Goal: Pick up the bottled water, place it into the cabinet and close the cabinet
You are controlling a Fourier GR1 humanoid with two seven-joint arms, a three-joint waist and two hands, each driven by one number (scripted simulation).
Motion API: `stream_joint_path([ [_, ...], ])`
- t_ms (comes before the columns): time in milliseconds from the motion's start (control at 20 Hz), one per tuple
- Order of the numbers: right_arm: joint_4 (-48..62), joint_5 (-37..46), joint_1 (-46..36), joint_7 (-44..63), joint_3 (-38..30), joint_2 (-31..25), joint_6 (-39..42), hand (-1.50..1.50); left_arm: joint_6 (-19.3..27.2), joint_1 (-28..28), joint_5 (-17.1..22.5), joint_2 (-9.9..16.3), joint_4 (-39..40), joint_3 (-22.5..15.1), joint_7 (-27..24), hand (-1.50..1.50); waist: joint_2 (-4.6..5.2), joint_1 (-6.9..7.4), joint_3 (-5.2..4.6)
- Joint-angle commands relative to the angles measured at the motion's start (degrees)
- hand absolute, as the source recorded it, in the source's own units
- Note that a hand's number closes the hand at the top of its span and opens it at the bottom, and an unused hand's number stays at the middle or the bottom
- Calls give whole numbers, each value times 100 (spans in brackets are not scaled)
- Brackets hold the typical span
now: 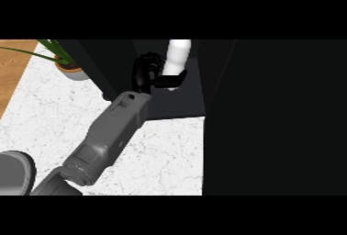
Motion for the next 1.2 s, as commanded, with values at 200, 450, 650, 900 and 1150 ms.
stream_joint_path([
  [200, -206, -414, -129, 123, 30, 54, 73, -150, 206, -330, -81, 118, 801, 267, -484, 150, 73, -81, -3],
  [450, -212, -438, 137, -41, -31, -66, 325, -150, 161, -500, -272, 477, 1068, 183, -639, -150, 76, -168, -5],
  [650, -327, -676, 10, 188, -194, -112, 273, -150, 642, -828, -367, 146, 1225, 147, -601, -150, 95, -173, -4],
  [900, -236, -508, 15, 135, -53, -80, 348, -150, 38, -1153, -415, 291, 1283, 137, -376, -150, 82, -209, -3],
  [1150, -57, -389, -23, 34, -37, -121, 466, -150, -594, -941, 20, 144, 713, 630, -1224, -150, 58, -124, -9],
])
